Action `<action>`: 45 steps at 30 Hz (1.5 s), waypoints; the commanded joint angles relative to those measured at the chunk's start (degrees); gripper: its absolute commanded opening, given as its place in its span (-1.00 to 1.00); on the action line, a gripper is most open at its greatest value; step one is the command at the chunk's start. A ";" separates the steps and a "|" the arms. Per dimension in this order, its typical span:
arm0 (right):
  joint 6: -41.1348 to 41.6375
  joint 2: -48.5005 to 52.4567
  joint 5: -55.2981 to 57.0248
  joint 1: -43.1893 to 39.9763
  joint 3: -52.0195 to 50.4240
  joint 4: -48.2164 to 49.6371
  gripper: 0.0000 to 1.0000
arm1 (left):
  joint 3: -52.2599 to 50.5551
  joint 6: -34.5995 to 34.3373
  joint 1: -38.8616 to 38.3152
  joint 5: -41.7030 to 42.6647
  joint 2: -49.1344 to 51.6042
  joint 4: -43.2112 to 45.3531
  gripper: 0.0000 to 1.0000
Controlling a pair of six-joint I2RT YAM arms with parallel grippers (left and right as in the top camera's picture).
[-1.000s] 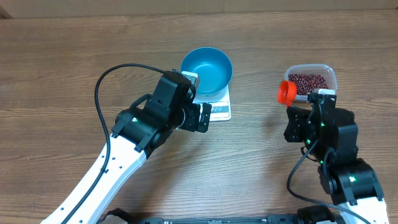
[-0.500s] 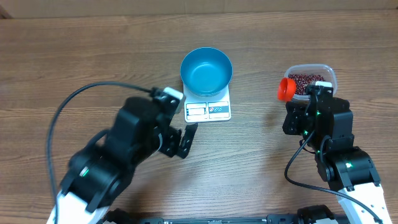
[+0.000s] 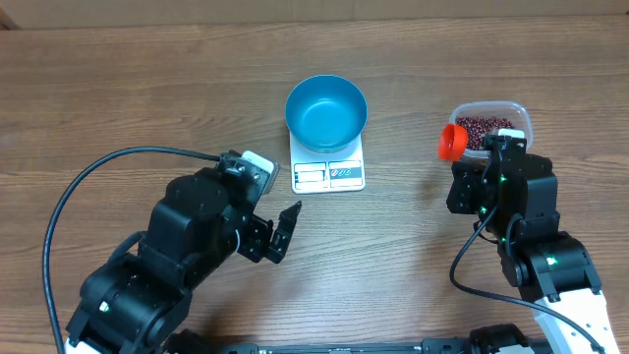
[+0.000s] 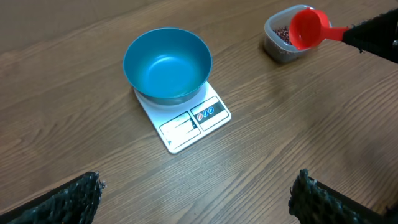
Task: Scoop item into bowl and weigh 150g on scale
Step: 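Move the left gripper toward the scale's buttons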
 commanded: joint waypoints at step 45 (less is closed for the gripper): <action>-0.44 -0.35 0.33 -0.42 1.81 -0.52 -0.93 | 0.63 -1.68 -4.13 -7.32 45.77 20.26 -0.92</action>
